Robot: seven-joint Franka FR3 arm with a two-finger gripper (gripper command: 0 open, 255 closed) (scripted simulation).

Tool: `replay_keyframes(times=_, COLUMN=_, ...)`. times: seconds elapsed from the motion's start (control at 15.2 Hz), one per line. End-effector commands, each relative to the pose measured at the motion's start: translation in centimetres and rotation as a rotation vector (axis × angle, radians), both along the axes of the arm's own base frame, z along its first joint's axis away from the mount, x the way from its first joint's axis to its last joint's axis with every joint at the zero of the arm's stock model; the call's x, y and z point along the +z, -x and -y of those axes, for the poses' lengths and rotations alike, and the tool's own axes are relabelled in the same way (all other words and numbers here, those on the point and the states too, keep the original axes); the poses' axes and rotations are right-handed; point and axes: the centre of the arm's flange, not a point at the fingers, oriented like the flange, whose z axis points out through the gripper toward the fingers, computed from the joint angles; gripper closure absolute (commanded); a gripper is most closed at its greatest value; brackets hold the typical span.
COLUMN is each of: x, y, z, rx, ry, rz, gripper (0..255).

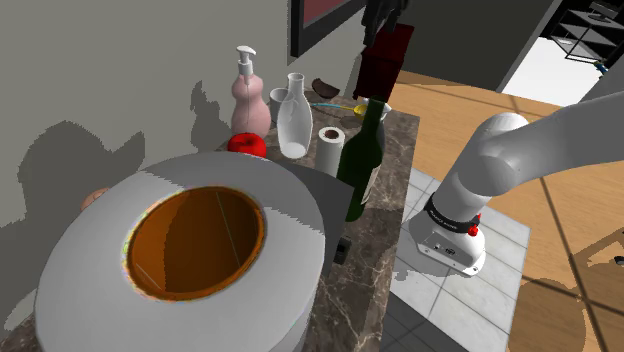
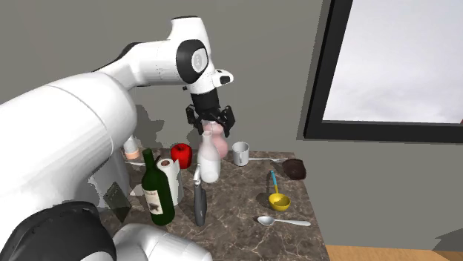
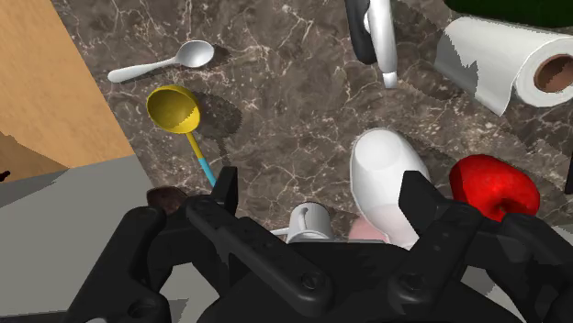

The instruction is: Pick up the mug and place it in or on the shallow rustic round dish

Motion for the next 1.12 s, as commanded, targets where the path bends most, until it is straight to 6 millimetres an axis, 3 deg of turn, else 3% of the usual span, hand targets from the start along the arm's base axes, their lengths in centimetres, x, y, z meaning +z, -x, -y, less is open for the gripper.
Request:
replay_keyframes(times=0.0, x=0.0, y=0.0, z=0.0, rx=0.0, ry=0.0, rz=0.0, gripper=0)
replay_keyframes(times=1.06, x=-12.9, y=-16.8, z=3.6, rx=0.017, ry=-0.078, rz=-0.022, gripper=0)
